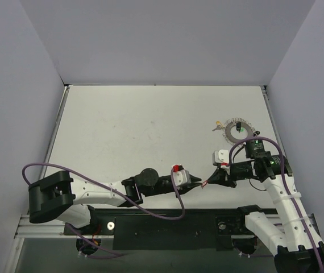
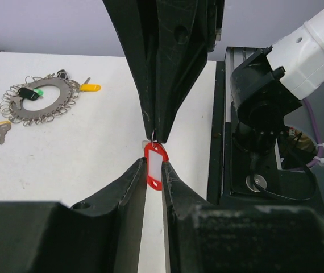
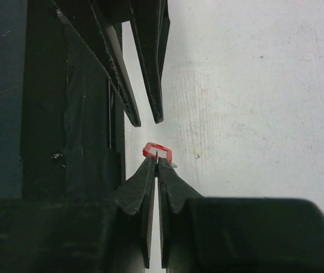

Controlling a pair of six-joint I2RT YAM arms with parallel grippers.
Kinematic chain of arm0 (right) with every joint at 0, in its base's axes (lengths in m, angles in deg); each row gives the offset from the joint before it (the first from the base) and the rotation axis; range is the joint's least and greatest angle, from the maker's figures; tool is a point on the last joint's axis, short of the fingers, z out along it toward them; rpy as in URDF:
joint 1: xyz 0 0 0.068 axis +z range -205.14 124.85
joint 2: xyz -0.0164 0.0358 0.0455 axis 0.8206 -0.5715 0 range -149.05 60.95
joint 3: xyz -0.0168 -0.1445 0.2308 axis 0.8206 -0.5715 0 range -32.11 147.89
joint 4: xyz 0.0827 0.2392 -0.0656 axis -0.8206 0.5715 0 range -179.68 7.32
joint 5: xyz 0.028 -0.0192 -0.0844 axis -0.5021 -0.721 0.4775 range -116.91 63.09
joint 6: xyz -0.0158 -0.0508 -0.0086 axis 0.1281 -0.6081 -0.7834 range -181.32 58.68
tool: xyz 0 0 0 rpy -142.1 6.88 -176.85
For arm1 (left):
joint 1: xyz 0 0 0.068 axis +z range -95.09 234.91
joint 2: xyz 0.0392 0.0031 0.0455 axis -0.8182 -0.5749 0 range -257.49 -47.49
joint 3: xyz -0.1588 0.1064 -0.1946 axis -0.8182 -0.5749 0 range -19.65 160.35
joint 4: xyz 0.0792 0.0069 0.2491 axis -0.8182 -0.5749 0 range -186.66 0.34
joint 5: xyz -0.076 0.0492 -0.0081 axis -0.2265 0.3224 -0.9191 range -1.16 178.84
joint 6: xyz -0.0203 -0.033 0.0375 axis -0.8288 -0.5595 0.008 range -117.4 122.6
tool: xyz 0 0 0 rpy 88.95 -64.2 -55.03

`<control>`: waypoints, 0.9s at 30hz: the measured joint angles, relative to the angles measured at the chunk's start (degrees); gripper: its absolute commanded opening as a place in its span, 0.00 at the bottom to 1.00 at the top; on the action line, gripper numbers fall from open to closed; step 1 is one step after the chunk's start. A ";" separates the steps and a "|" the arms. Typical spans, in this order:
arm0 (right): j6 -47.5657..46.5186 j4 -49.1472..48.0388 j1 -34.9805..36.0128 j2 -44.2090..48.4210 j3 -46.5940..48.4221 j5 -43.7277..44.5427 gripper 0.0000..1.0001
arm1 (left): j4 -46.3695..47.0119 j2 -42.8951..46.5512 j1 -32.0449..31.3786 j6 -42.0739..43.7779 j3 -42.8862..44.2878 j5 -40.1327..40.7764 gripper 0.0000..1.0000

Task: Put the keys on the keyring

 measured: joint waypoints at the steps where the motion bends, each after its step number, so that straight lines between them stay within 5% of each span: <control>1: -0.57 0.39 0.00 0.02 -0.02 -0.13 0.00 | 0.31 -0.50 0.00 0.48 0.33 -0.02 0.25; 27: -4.13 2.38 -0.04 -0.02 -0.28 -1.31 0.00 | 1.44 -5.84 0.00 2.43 3.58 -2.84 0.26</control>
